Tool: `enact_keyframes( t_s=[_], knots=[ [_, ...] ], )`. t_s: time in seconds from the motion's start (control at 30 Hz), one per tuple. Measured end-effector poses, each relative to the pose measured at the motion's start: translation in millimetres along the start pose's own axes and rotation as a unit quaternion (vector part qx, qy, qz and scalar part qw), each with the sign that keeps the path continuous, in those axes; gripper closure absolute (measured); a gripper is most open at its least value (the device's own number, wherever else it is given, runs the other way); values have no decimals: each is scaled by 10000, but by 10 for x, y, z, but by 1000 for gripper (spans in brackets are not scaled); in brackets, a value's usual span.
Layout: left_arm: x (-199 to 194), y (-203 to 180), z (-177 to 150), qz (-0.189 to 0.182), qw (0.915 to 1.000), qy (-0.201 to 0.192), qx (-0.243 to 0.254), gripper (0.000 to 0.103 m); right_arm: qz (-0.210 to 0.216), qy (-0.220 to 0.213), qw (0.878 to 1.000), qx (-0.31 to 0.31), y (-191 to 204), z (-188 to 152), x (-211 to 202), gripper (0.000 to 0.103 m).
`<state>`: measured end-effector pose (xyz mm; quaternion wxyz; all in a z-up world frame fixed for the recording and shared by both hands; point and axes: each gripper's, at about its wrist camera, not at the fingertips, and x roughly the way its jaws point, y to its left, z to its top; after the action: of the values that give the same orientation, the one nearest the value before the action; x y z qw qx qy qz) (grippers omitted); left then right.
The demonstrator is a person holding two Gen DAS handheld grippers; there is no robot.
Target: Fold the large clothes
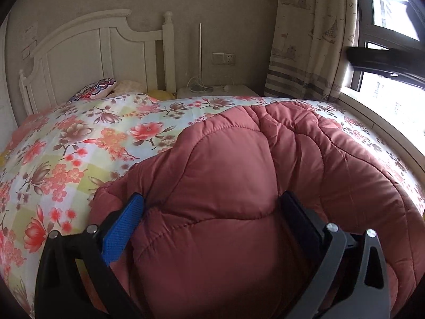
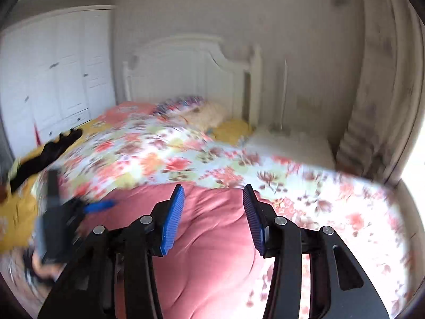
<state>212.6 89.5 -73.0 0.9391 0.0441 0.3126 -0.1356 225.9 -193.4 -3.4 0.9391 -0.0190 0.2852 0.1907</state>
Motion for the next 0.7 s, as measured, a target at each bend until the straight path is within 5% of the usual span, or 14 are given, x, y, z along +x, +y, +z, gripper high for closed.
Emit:
enact_keyframes(
  t_s=[0.07,0.13,0.2,0.43,0.47,0.5,0.53,0.6,0.7],
  knots=[
    [-9,15,-11,12,10000,-7,-25,2,7,349,9991,221,-118,79,359,58],
    [-11,23,-16,31,10000,-4,-34,2,263,1120,9930,282,-137,20,875,58],
    [-23,21,-22,113,9999,-12,-45,2,342,2276,9731,15,-71,-282,1398,57],
    [-3,67,-31,32,9999,32,-151,2,-266,2136,9754,-465,63,-362,1383,46],
    [-10,65,-37,56,9999,12,-156,2,-489,2163,9739,-482,67,-355,1394,31],
    [-14,70,-43,69,9998,-6,-169,2,-878,2181,9709,-464,39,-353,1424,5],
    [-20,74,-49,97,9998,-23,-197,2,-1168,2189,9680,-378,-20,-354,1451,4],
    [-33,75,-57,138,9997,-51,-209,2,-1031,2303,9676,-119,-113,-359,1480,4],
    [-46,79,-57,150,9996,-81,-223,2,-1093,1619,9800,-389,-18,-193,1205,4]
  ],
)
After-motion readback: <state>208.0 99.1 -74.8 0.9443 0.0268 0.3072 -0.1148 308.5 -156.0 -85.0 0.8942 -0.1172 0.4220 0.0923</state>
